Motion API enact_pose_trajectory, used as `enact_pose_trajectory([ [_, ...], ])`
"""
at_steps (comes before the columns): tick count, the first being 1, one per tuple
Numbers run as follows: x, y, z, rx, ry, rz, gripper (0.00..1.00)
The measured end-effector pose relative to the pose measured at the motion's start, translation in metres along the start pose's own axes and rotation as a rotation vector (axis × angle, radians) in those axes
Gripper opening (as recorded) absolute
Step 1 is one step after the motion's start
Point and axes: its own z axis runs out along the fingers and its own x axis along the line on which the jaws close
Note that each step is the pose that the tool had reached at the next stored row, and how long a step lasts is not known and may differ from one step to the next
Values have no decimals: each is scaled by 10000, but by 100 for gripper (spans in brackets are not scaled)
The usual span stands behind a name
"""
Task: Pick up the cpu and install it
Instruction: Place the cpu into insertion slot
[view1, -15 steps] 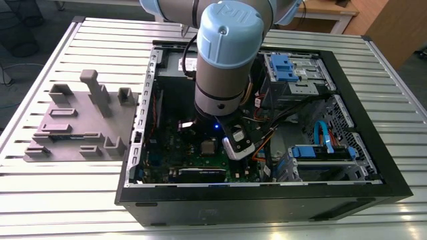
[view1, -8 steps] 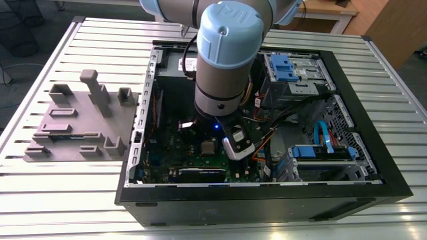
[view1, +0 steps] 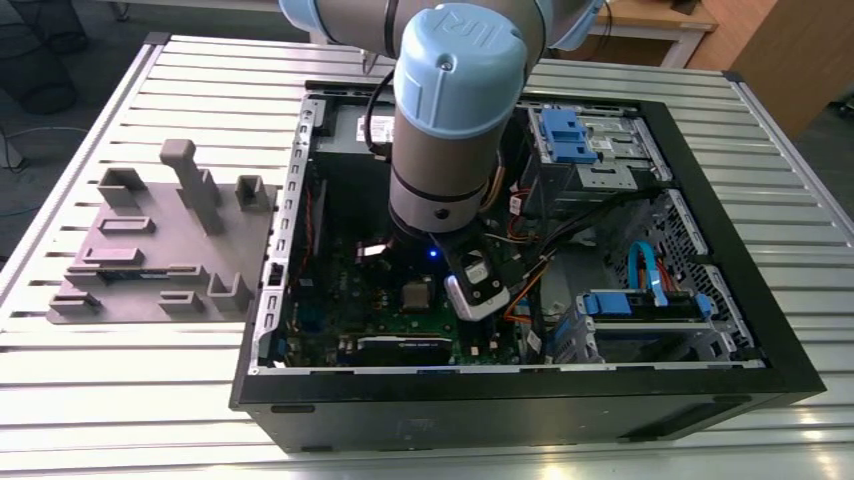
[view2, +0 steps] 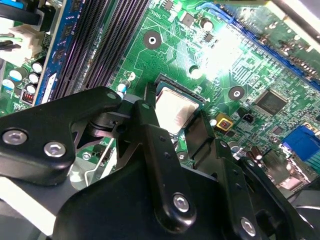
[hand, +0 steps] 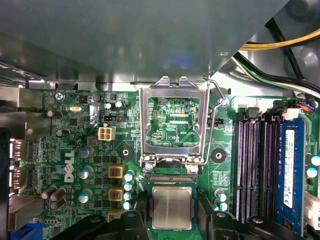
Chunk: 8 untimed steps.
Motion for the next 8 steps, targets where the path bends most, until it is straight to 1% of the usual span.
enact_pose_trajectory([
  [4, 1, 1, 2, -4, -2, 2, 48],
  [5, 0, 0, 2, -3, -2, 1, 55],
  [8, -1, 1, 3, -5, -3, 0, 55],
])
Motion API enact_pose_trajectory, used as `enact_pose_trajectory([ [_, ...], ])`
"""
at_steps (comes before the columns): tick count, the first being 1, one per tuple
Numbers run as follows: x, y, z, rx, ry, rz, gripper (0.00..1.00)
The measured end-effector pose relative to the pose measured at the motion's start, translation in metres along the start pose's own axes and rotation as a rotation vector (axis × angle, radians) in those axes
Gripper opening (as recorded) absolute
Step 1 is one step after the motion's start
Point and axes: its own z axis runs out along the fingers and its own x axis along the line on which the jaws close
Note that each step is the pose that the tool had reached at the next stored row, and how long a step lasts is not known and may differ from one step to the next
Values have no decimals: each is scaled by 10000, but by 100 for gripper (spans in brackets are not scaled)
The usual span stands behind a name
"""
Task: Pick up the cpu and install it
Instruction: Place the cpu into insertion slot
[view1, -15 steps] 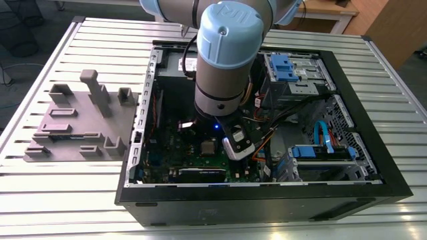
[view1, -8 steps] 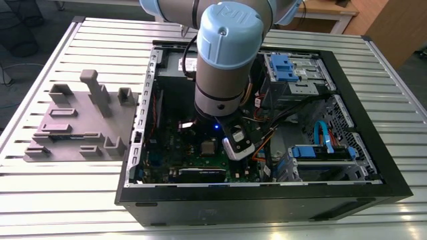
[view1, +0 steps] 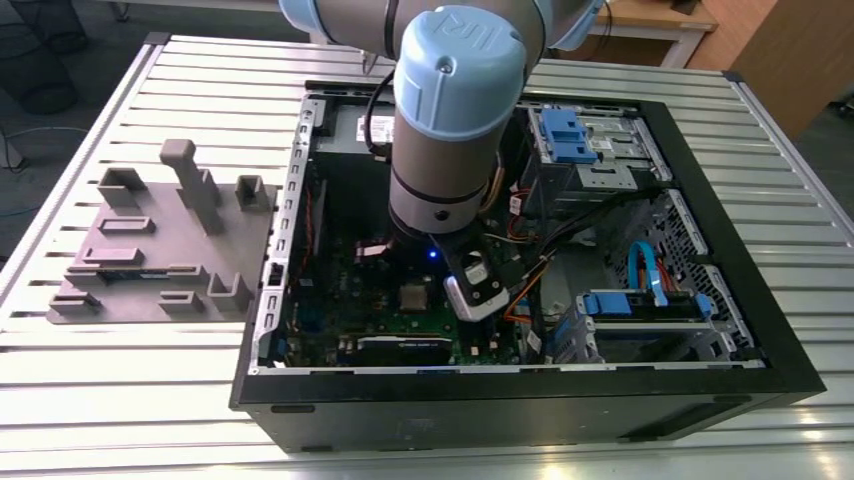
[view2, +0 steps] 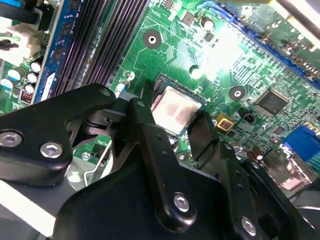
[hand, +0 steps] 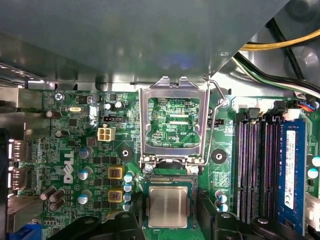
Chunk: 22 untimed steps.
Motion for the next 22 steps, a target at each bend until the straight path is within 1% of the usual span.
enact_pose_trajectory([
  [12, 1, -1, -7, -2, 3, 0, 55],
  [15, 0, -1, -9, 2, 4, -1, 53],
  [16, 1, -1, -9, 1, 4, -1, 49],
  [22, 13, 0, -7, -17, -1, -1, 49],
])
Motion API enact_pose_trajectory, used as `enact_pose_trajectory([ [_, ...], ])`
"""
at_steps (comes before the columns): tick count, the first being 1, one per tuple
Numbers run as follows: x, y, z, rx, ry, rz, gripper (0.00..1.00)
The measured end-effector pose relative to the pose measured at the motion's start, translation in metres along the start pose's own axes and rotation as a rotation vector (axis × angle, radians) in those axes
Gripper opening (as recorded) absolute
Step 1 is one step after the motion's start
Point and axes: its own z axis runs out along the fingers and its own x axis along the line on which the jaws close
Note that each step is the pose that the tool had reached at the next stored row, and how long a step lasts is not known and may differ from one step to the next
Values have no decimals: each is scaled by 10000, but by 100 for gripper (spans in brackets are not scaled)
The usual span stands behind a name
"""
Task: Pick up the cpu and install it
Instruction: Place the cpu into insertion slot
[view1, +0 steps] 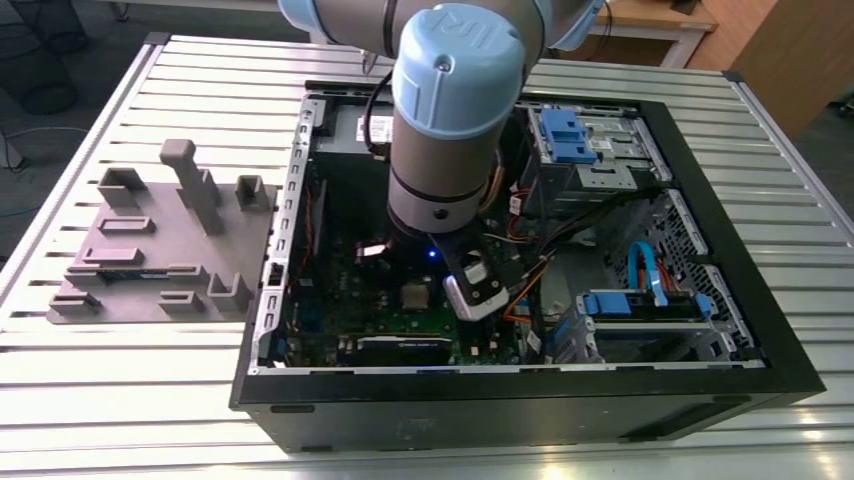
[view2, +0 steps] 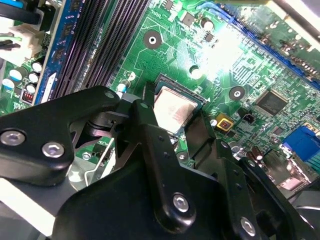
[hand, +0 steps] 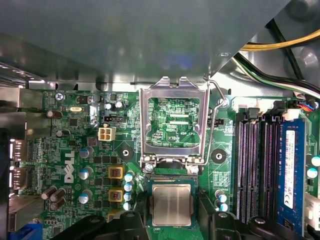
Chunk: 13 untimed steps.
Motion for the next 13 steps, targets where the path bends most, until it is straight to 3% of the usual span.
enact_pose_trajectory([
  [6, 11, 1, 3, -9, 2, 9, 50],
  [8, 9, 0, 3, -8, 0, 5, 62],
  [13, 11, 0, -29, -7, 10, 6, 62],
])
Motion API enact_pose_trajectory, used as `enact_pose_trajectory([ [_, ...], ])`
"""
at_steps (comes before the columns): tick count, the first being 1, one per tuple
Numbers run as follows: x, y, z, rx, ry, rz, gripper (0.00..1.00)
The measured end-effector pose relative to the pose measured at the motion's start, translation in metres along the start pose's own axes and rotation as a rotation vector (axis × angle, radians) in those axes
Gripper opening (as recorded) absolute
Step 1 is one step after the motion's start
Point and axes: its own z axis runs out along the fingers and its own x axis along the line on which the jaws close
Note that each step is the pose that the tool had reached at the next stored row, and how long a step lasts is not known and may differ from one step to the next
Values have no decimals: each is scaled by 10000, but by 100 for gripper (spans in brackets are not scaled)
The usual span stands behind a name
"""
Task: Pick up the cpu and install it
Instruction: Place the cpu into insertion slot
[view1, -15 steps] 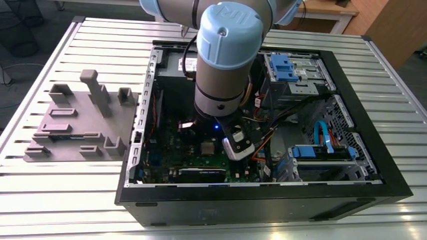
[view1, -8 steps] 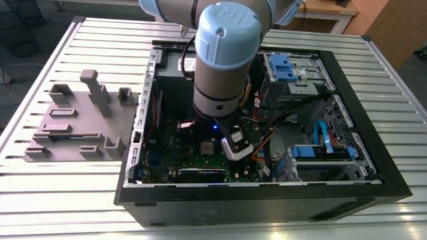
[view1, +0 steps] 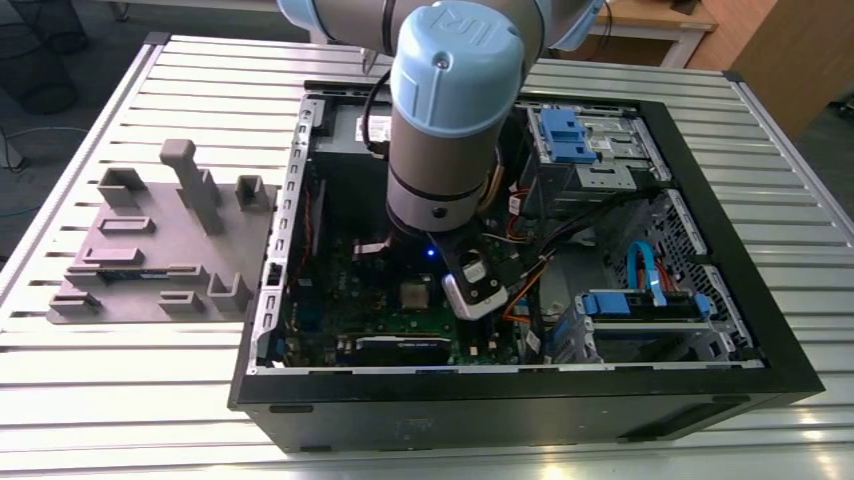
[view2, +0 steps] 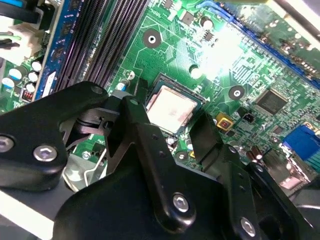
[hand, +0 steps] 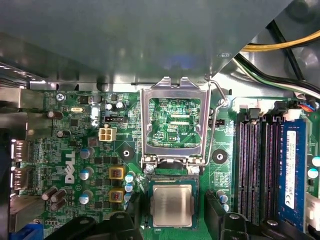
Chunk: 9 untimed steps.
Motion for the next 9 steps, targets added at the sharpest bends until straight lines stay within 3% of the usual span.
enact_pose_trajectory([
  [6, -1, 1, -9, -7, -7, -1, 62],
  [9, -1, 1, -10, -6, -7, -1, 53],
])
